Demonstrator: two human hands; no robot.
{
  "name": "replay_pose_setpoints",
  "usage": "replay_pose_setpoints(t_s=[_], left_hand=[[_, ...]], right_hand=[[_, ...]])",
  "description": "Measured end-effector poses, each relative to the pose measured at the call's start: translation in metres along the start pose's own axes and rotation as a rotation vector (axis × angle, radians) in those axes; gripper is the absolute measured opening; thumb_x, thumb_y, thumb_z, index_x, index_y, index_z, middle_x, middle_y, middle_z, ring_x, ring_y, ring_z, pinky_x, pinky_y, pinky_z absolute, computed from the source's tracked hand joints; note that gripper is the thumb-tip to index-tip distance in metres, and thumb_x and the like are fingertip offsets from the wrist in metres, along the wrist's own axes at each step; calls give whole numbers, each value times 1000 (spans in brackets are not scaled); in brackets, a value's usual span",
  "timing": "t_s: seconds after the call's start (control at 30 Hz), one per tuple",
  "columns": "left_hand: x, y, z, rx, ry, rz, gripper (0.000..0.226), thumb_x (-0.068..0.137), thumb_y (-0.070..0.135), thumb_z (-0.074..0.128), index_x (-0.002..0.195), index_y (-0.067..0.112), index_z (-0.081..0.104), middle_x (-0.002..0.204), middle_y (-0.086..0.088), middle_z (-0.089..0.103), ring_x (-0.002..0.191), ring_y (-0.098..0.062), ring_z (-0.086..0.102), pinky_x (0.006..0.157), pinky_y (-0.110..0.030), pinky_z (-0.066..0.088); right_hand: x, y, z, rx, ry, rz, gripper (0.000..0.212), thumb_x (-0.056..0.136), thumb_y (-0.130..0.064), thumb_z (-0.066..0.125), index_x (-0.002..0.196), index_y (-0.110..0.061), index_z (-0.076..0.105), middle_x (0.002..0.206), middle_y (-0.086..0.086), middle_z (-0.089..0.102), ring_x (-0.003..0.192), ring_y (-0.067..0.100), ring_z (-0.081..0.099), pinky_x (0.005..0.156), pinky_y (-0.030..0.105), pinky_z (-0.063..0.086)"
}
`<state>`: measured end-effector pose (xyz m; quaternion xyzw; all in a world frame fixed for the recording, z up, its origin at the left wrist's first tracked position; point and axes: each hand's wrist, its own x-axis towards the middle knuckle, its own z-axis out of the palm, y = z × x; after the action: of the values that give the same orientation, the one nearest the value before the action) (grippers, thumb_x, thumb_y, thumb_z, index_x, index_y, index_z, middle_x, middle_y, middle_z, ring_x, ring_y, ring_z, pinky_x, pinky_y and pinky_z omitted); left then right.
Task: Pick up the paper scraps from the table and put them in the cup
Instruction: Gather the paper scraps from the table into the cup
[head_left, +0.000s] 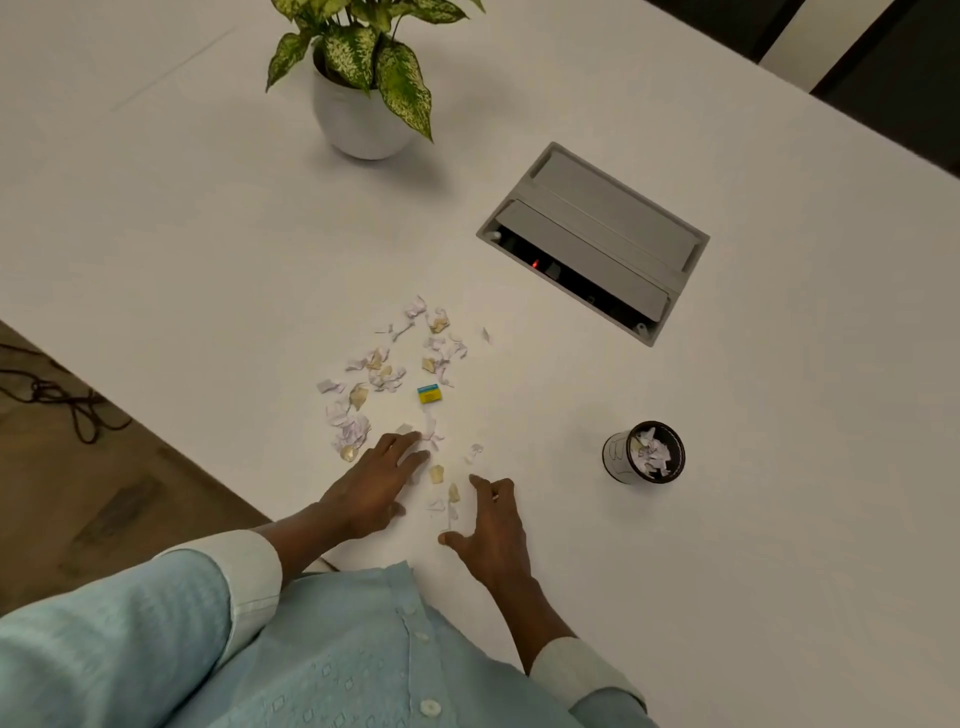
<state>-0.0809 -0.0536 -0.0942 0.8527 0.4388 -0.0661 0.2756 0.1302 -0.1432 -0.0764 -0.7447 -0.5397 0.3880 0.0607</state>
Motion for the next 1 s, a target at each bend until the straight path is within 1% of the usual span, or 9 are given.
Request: replay_pose_setpoints(t_s=[0.17, 0.3, 0.4, 0.53, 0.63, 0.73, 0.8, 0.9, 1.0], left_hand=[[3, 3, 12, 33, -29, 57, 85, 87, 20, 79, 158, 19, 32, 168, -11, 22, 154, -33, 20, 121, -45, 34], [8, 13, 12, 17, -21, 68, 73, 96, 19, 68, 158, 22, 31, 168, -11, 23, 153, -32, 24, 120, -40, 33], [11, 18, 12, -17, -1, 64, 61, 100, 19, 63, 155, 30, 39, 167, -7, 26, 152, -30, 28, 118, -39, 37], [14, 23, 9, -33, 3, 89, 43, 104, 20, 56, 146, 27, 52, 161, -9, 34, 145, -29, 37, 111, -36, 44], [16, 20, 10, -13, 24, 127, 32, 105, 23, 54, 136, 22, 58, 146, -7, 46, 129, -22, 44, 98, -28, 51], [20, 17, 11, 75, 58, 175, 20, 95, 13, 68, 115, 15, 67, 117, -7, 61, 102, -19, 52, 74, -26, 53], [22, 15, 10, 92, 84, 165, 17, 87, 7, 76, 100, 15, 69, 102, -5, 64, 91, -18, 53, 65, -28, 52], [25, 16, 9, 39, 137, 145, 18, 82, 2, 77, 90, 16, 70, 92, -4, 63, 83, -19, 54, 59, -31, 50], [25, 24, 6, -95, 192, 85, 20, 82, 0, 78, 93, 16, 73, 93, -3, 66, 84, -20, 58, 64, -33, 55]], right_hand=[[13, -12, 8, -16, -25, -56, 83, 75, -38, 88, 143, -25, 42, 128, -1, 37, 105, 17, 58, 89, 34, 57], [16, -21, 14, -71, -4, -84, 58, 84, -32, 81, 133, -26, 51, 127, -1, 40, 103, 16, 58, 89, 29, 57], [16, -22, 17, -112, 47, -87, 38, 92, -24, 74, 126, -23, 58, 124, -1, 45, 104, 16, 58, 88, 26, 54], [15, -17, 21, -136, 120, -93, 19, 94, -18, 69, 113, -18, 66, 115, 1, 55, 102, 18, 58, 82, 30, 54], [15, -14, 23, -147, 171, -68, 13, 94, -17, 68, 106, -18, 71, 109, 0, 58, 98, 17, 57, 80, 29, 54], [17, -11, 23, -93, 196, -23, 12, 93, -15, 68, 102, -18, 74, 103, -1, 62, 94, 16, 59, 81, 29, 55], [18, -10, 21, -5, 218, 50, 12, 91, -14, 71, 101, -18, 77, 101, -1, 65, 90, 13, 62, 82, 26, 56], [16, -6, 10, 160, 301, 162, 11, 84, -10, 77, 90, -19, 79, 92, -4, 69, 78, 8, 64, 77, 23, 57], [10, 1, -6, 303, 393, 233, 17, 78, -7, 80, 78, -24, 78, 84, -10, 69, 70, 5, 65, 71, 23, 58]])
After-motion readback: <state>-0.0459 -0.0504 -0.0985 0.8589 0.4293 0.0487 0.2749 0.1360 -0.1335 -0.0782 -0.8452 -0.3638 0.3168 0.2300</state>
